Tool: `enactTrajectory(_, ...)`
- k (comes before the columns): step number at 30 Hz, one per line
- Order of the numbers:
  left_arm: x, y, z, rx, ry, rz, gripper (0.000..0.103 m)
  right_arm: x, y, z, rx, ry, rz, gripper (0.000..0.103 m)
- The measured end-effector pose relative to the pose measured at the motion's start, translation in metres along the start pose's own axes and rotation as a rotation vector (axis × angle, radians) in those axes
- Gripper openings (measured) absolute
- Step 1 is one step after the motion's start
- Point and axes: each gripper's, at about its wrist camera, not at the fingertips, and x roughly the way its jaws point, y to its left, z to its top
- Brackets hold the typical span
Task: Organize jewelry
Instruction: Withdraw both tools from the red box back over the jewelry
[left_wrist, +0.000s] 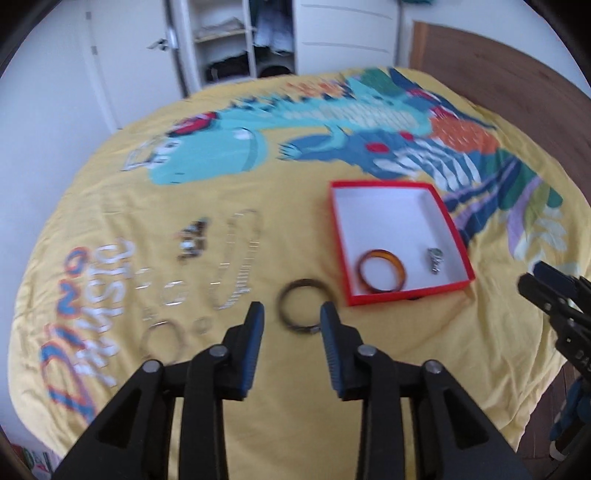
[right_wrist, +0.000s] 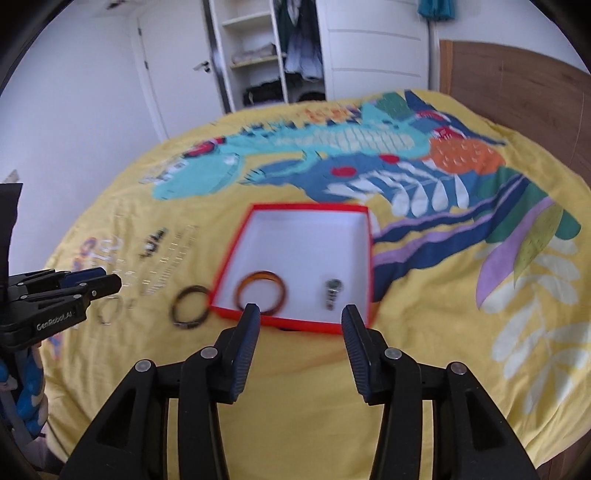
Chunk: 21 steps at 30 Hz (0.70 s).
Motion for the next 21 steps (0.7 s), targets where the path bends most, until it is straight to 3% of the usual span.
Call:
enactTrajectory(11, -0.099, 0.125, -0.04, -0.164, -0.118, 0.126, 0.031, -0.074, 0.088, -0.005, -0.096, -0.129, 0.118, 0.046)
enactTrajectory(21, -0.151, 0.227, -0.088, -0.33, -0.197, 0.232, 0.031, -0.104, 0.137, -0.016, -0.154, -0.169, 0.162, 0.046)
